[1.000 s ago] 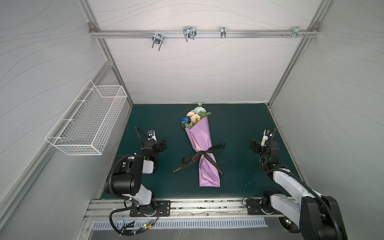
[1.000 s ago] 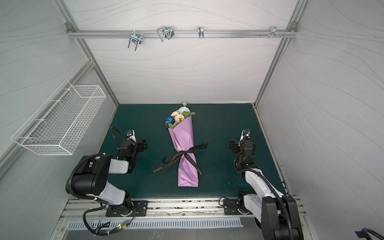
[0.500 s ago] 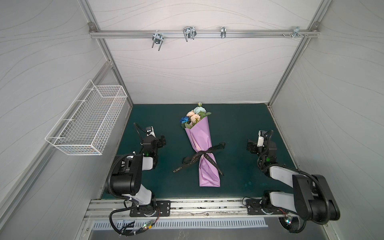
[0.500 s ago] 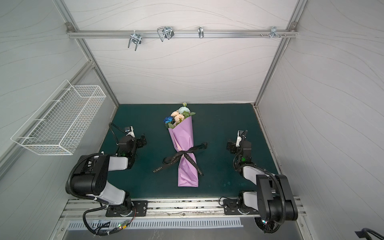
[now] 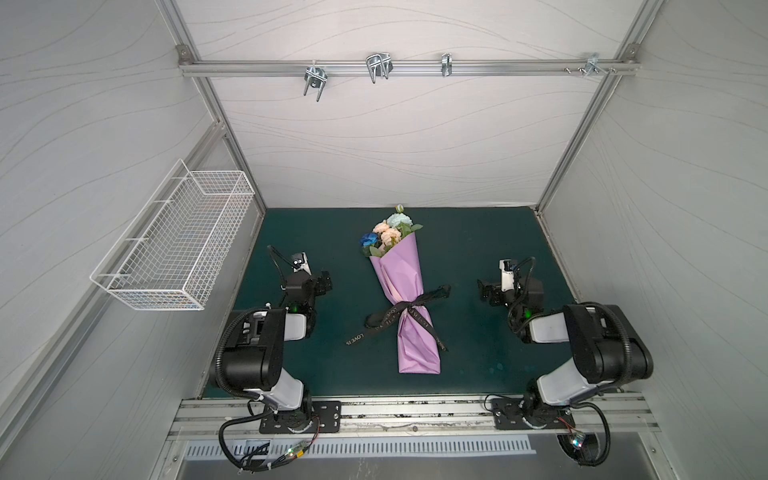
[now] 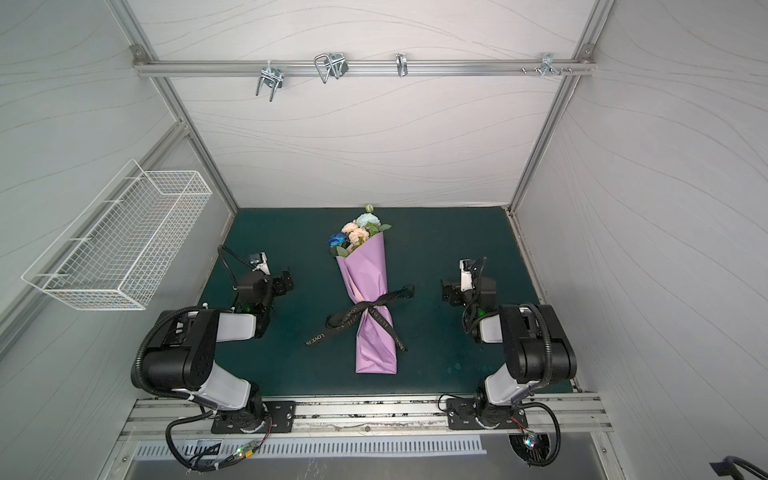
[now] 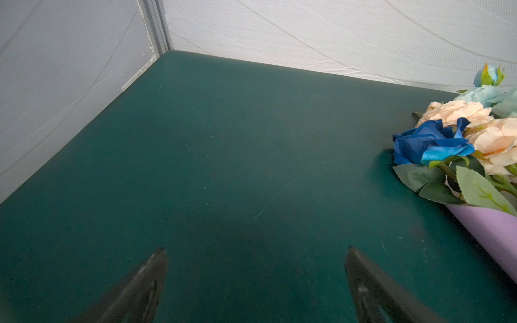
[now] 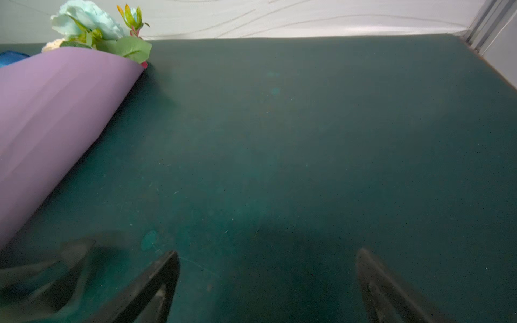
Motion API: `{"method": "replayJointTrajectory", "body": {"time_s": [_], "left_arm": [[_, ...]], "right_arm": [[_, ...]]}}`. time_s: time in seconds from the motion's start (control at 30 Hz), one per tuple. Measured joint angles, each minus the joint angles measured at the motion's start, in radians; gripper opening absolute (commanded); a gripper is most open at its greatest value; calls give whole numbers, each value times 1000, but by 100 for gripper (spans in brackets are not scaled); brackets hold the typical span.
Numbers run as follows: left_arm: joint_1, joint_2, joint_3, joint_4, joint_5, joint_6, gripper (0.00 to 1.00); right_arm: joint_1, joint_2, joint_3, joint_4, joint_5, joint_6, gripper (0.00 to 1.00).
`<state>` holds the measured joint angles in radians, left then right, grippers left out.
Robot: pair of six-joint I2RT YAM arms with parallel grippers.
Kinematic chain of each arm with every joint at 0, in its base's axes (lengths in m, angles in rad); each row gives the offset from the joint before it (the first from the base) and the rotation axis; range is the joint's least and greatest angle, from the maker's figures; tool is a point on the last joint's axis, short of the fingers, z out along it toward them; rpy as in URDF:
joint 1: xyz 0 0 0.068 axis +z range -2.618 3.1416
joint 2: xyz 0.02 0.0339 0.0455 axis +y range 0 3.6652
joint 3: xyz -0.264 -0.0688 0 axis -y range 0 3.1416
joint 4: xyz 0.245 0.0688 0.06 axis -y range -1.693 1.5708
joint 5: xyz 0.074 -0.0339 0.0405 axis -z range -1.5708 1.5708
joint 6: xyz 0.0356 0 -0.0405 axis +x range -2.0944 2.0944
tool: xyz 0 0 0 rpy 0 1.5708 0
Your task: Tie the bouquet of fake flowers
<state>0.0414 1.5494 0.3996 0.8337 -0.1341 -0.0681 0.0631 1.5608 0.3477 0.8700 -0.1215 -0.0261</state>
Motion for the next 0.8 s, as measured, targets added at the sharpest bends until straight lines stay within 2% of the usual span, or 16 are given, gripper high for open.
{"method": "replayJointTrajectory", "body": {"time_s": [0.2, 0.8], "left_arm": [[0, 0, 0, -5, 0, 0, 99], [0, 0, 0, -6, 0, 0, 99]], "right_arm": [[0, 6, 118, -58, 16, 8, 99], [0, 7, 117, -95, 4, 8, 99]]}}
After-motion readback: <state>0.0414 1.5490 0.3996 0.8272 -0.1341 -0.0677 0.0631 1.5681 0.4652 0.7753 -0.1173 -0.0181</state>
